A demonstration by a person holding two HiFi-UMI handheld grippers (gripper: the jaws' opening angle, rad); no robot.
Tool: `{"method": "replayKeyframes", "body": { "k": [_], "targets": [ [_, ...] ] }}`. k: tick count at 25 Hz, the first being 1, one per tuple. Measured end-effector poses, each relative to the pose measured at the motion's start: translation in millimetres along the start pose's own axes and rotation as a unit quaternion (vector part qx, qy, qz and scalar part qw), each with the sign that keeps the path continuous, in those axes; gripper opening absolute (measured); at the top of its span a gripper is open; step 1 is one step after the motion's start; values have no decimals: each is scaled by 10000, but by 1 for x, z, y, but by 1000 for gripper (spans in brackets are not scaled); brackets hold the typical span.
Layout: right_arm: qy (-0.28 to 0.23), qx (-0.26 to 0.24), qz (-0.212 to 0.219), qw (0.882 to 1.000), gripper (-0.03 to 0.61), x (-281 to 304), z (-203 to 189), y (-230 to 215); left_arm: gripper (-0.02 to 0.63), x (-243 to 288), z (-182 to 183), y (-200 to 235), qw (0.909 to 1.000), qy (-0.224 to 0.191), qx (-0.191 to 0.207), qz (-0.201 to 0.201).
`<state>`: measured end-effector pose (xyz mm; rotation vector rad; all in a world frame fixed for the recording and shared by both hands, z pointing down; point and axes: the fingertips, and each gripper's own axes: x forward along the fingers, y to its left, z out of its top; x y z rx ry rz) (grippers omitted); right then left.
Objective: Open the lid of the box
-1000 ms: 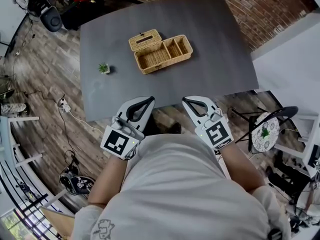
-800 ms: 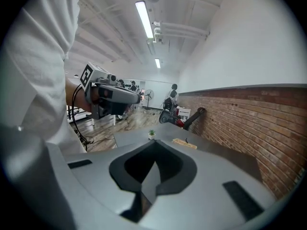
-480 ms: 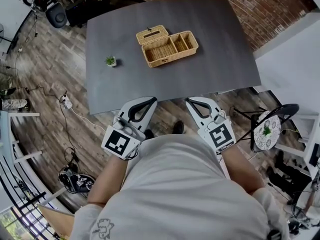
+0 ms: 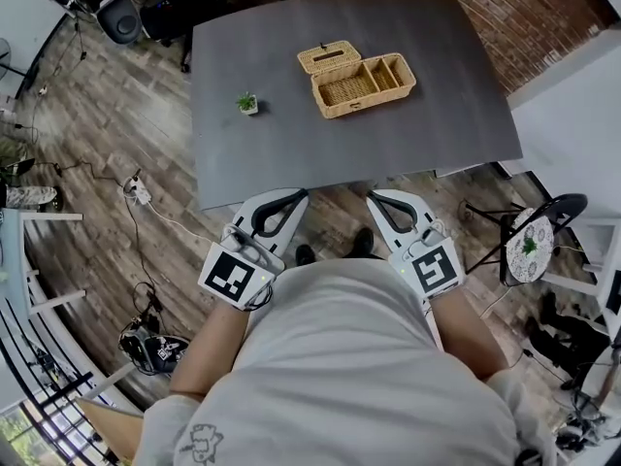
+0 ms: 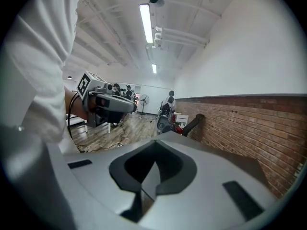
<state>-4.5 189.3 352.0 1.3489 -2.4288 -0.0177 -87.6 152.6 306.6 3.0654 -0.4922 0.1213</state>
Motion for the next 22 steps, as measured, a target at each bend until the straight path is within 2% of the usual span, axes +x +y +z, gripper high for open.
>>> {"method": "replayKeyframes", "body": {
  "k": [11,22],
  "targets": [
    [-36,-37,-308,9995,5,18,22,54,11,-68,-2,10,9997,-132,58,-204],
    [-55,-93,-413,9991,5,21,31,74,11,-89,-4,11,9993,-205,42,-302]
  ]
}}
